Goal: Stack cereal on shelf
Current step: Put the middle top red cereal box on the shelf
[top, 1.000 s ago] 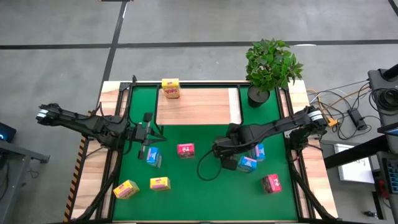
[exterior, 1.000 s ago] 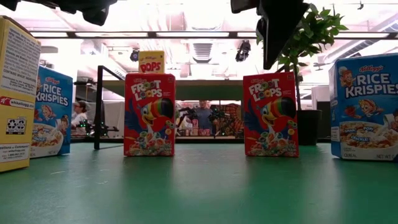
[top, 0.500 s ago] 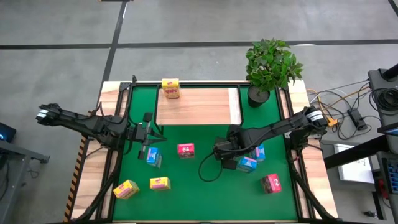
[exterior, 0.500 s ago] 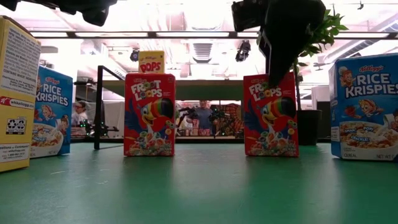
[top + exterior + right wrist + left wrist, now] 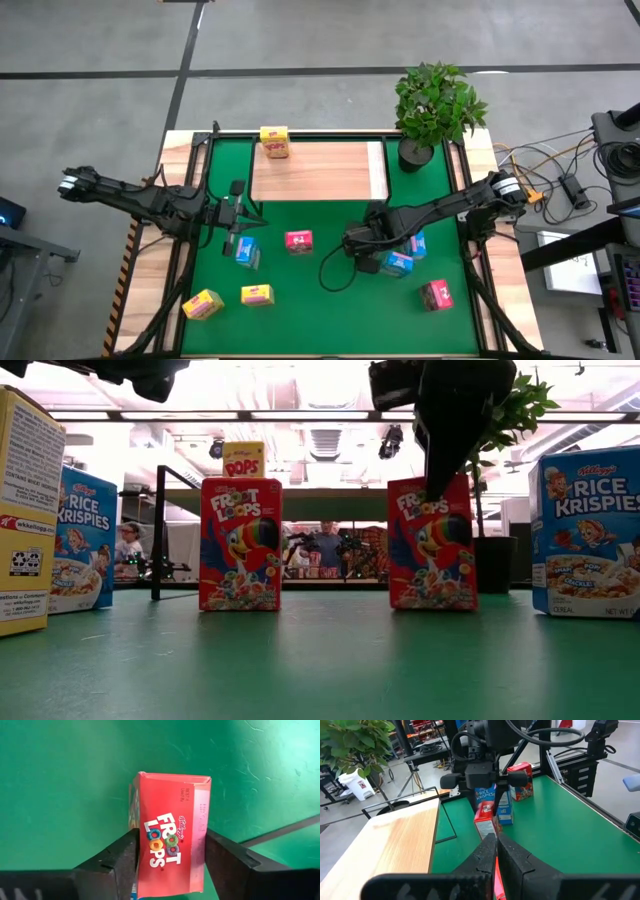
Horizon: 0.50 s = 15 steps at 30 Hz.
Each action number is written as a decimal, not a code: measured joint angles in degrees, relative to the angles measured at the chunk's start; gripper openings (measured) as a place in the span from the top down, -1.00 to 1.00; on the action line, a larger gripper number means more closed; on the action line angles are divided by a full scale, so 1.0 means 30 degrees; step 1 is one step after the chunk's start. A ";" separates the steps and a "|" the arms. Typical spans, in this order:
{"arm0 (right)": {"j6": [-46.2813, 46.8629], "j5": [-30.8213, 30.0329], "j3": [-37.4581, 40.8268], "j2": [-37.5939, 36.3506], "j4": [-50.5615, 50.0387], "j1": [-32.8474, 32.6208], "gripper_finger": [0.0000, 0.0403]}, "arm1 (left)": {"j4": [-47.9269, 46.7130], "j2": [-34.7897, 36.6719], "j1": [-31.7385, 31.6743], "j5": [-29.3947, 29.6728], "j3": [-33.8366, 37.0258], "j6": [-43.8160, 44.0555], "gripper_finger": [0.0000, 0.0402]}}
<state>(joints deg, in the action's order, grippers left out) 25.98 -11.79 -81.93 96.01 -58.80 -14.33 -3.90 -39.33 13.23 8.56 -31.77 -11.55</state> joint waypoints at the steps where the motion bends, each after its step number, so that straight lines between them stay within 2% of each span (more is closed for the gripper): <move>1: -0.0007 0.0028 0.0000 -0.0007 0.0043 0.0000 0.07 | 0.0000 0.0000 0.0000 0.0003 0.0000 0.0000 1.00; 7: -0.0007 0.0093 0.0000 -0.0007 0.0282 0.0000 0.14 | 0.0000 0.0000 0.0000 0.0011 0.0000 0.0000 1.00; 15: -0.0102 0.0905 -0.0807 -0.0065 0.0195 0.0000 0.13 | 0.0000 0.0000 0.0000 0.0015 0.0007 0.0000 1.00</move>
<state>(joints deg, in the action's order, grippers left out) 25.67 -9.07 -84.35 95.81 -58.22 -14.33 -3.90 -39.33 13.23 8.60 -31.75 -11.55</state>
